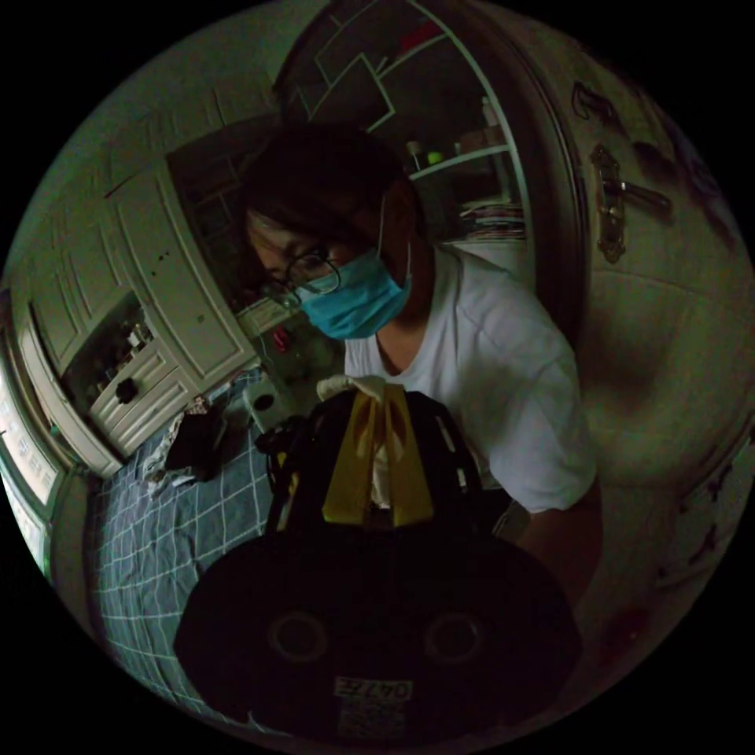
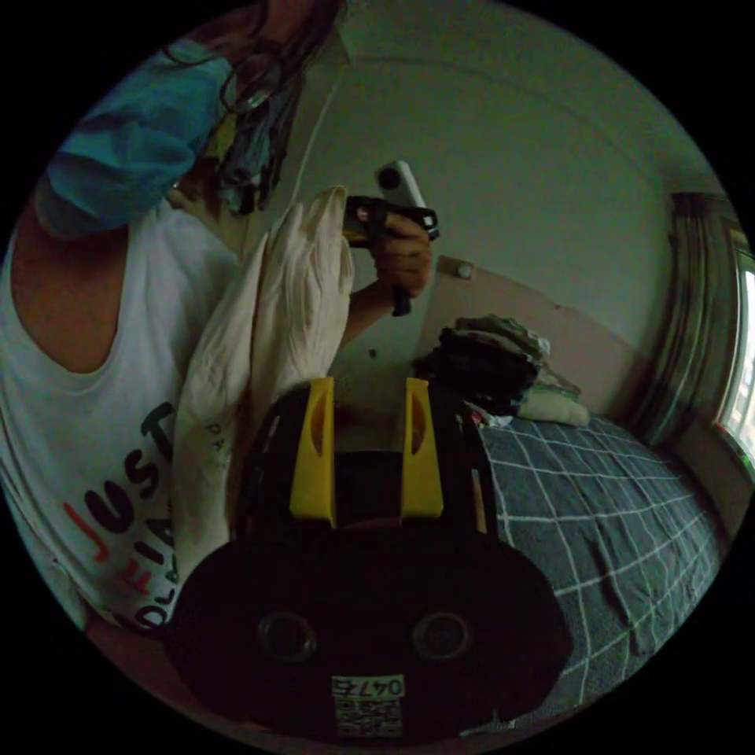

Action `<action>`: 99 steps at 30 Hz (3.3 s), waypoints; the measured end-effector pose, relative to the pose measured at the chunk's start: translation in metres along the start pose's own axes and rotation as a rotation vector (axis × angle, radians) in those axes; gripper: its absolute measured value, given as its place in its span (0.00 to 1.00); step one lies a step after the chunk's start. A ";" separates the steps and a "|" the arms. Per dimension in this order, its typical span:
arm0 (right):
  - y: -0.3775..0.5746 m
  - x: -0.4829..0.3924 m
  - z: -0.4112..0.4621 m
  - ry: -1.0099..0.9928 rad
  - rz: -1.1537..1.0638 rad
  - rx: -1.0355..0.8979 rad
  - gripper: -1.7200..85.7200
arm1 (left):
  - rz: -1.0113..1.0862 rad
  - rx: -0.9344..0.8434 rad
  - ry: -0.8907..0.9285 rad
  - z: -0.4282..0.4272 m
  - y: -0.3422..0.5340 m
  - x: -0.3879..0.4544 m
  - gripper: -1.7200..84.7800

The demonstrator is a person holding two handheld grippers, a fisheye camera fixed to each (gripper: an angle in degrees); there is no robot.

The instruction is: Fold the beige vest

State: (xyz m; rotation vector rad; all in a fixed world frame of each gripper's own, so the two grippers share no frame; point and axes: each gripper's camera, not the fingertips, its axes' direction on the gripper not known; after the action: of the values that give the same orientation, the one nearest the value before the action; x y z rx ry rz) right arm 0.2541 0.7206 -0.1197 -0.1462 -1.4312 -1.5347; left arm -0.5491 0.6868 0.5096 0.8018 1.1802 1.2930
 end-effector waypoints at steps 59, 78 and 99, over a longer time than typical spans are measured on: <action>0.148 0.112 -0.014 0.276 0.076 -0.874 0.02 | -0.388 -1.418 -0.379 0.415 0.226 -0.132 0.02; 0.239 0.222 -0.051 0.133 0.119 -0.778 0.14 | -0.855 -0.859 -0.539 0.384 0.247 -0.124 0.16; 0.244 0.147 -0.144 0.333 0.286 -0.679 0.02 | -0.512 -1.144 -0.370 0.495 0.284 -0.149 0.15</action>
State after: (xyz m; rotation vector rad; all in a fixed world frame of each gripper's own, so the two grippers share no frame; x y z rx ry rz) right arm 0.4248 0.5683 0.1037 -0.4575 -0.5640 -1.6519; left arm -0.1429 0.6681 0.9365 -0.1209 0.1873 1.0743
